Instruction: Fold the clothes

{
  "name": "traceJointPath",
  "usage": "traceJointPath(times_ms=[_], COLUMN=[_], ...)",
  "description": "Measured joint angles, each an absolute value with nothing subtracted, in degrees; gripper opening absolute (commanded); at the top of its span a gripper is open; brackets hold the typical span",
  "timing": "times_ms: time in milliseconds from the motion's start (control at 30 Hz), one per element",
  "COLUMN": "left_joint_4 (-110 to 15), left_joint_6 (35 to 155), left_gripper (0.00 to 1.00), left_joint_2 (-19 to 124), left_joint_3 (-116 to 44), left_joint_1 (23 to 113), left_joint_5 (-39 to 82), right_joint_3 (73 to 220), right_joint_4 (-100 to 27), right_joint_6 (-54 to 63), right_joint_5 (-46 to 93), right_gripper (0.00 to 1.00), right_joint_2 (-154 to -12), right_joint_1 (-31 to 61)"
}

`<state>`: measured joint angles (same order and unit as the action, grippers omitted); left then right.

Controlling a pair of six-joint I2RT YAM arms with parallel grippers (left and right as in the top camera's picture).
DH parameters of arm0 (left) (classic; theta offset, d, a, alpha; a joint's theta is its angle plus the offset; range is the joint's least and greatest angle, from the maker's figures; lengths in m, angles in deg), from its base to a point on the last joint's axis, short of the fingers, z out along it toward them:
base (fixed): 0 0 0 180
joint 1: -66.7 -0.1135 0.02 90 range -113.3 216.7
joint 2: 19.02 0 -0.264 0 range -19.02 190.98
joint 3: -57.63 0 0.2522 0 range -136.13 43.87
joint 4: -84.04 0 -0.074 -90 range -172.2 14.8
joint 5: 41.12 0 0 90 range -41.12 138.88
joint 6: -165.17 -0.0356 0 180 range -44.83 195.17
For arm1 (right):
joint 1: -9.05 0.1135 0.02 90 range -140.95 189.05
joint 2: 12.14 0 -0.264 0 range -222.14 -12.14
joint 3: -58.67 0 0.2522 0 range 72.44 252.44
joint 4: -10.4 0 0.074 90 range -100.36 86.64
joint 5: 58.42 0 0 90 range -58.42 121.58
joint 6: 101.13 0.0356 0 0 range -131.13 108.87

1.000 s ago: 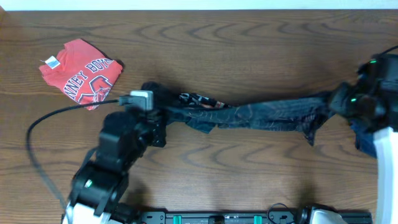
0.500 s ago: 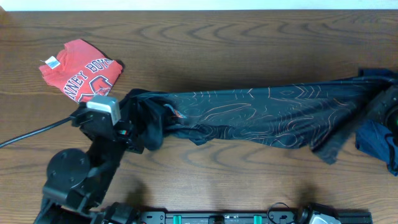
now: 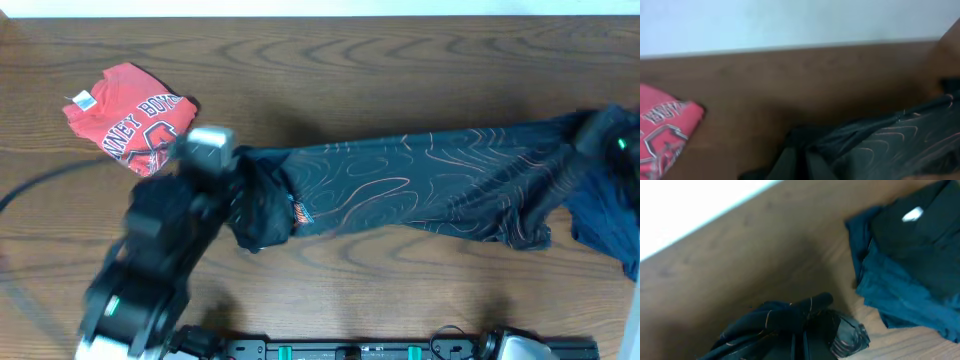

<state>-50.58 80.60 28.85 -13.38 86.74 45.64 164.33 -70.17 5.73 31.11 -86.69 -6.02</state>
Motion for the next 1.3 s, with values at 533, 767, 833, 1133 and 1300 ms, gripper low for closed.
traceJointPath(times_ms=[533,767,833,1133,1300], left_joint_4=[-73.8,-69.4,-65.4,-24.0,-8.2], left_joint_6=[71.8,71.9,71.9,72.1,72.4], left_gripper=[0.06,0.06,0.06,0.06,0.06], left_joint_2=[82.8,82.4,80.8,76.7,79.6], left_joint_3=[-45.1,-70.3,-73.9,-75.7,-70.0], left_joint_1=[82.0,76.3,75.2,73.8,73.6], left_joint_5=[47.1,41.7,39.4,31.1,29.7], right_joint_3=[168.9,190.5,193.9,191.6,182.1], right_joint_4=[-37.7,-45.5,-49.5,-72.6,-78.6], right_joint_6=[7.0,8.1,8.1,8.1,8.0], right_joint_5=[27.0,25.4,26.2,30.7,31.7], right_gripper=[0.01,0.01,0.01,0.01,0.01], right_joint_2=[-113.0,-110.7,-109.0,-109.4,-111.7], right_joint_1=[-6.2,-5.9,-5.9,-5.9,-5.9])
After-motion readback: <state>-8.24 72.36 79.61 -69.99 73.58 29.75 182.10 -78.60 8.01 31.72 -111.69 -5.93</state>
